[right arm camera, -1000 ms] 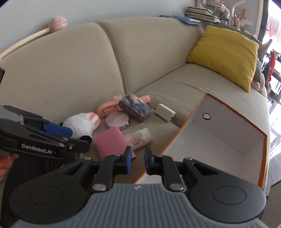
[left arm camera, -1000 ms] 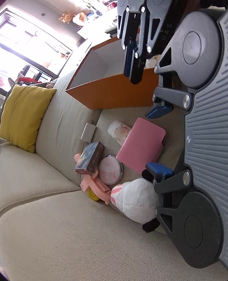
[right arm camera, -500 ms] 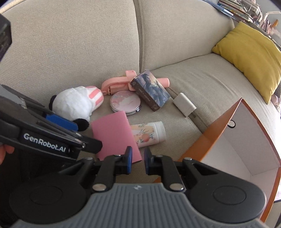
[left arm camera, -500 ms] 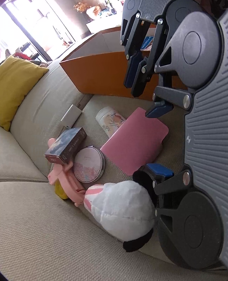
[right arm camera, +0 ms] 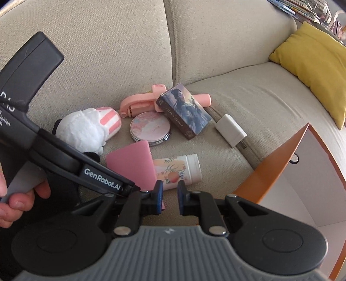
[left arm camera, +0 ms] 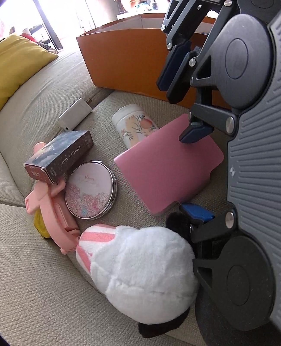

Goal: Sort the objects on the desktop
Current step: 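Move both tools back toward the remaining items on the sofa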

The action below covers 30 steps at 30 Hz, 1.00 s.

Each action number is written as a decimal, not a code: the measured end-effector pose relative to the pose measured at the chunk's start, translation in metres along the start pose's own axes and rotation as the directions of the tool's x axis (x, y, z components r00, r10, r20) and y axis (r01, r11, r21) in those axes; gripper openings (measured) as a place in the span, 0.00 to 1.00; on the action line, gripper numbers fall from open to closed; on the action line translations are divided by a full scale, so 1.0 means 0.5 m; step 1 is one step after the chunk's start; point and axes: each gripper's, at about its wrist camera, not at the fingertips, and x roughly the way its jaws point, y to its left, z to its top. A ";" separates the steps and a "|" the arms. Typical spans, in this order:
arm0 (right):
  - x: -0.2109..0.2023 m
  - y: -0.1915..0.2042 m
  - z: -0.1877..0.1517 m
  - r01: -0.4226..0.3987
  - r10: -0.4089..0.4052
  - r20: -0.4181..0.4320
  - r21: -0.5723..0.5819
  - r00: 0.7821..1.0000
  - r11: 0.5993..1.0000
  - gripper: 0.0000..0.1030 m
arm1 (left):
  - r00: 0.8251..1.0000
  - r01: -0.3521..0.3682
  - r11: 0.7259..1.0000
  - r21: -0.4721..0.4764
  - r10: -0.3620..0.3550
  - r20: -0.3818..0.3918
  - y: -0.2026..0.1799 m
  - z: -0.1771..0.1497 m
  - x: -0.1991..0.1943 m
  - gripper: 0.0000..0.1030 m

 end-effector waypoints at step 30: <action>0.010 -0.002 -0.002 -0.031 0.033 -0.030 0.054 0.999 0.998 0.10 | 0.952 0.265 0.959 0.099 -0.276 0.131 -0.030 0.011 -0.086 0.34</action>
